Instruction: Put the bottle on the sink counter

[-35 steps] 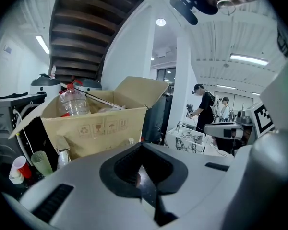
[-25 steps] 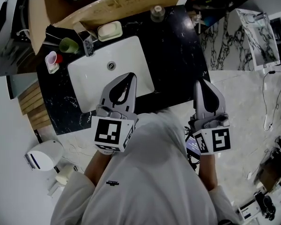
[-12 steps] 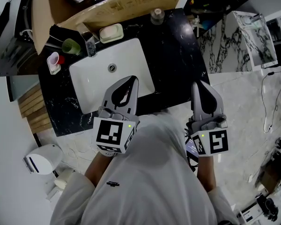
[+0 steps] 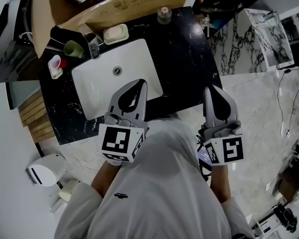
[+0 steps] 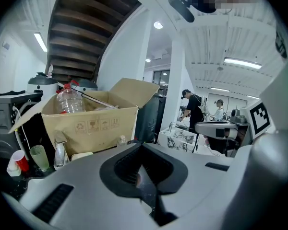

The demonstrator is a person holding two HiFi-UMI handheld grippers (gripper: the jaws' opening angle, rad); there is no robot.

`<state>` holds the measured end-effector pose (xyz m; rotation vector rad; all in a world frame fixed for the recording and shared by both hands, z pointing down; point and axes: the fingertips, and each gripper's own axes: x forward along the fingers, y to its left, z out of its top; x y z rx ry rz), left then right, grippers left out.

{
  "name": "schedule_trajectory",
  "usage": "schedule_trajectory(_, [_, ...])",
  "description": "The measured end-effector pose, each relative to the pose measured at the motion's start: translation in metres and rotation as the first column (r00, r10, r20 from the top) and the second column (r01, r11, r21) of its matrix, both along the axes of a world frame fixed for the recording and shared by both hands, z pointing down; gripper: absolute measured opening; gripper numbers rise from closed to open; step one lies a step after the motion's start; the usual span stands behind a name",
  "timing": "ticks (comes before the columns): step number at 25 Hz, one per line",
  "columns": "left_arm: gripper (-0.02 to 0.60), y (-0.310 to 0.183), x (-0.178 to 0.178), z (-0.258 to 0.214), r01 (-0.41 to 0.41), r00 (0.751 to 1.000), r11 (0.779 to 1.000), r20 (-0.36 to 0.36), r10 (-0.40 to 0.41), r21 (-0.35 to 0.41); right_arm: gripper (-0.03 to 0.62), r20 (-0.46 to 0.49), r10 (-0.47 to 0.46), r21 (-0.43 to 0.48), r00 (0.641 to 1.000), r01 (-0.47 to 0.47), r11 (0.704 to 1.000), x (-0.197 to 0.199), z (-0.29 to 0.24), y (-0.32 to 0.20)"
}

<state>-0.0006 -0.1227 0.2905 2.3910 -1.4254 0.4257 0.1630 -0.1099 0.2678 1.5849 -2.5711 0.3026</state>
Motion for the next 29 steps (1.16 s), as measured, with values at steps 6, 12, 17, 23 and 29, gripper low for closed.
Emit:
schedule_trajectory(6, [0.008,0.003,0.001,0.003,0.009,1.0,1.0,0.001,-0.009,-0.006,0.011,-0.005,-0.004,0.009,1.0,0.004,1.0,-0.001,-0.002,0.0])
schedule_trajectory(12, [0.008,0.003,0.005,0.005,0.008,1.0,1.0,-0.006,-0.008,-0.013,0.011,-0.027,-0.049,0.012,0.998,0.049,0.999,-0.008,-0.003,0.0])
schedule_trajectory(17, [0.008,0.003,0.007,0.006,0.008,1.0,1.0,-0.009,-0.008,-0.015,0.011,-0.03,-0.055,0.007,0.998,0.055,0.998,-0.008,-0.003,0.001])
schedule_trajectory(23, [0.008,0.004,0.008,0.009,0.004,1.0,1.0,-0.01,-0.004,-0.021,0.011,-0.026,-0.039,-0.007,0.999,0.039,0.999,-0.003,0.001,0.003])
schedule_trajectory(29, [0.008,0.004,0.01,0.01,-0.002,1.0,1.0,-0.008,0.002,-0.027,0.011,-0.035,-0.038,-0.003,0.999,0.037,0.999,-0.001,0.001,0.004])
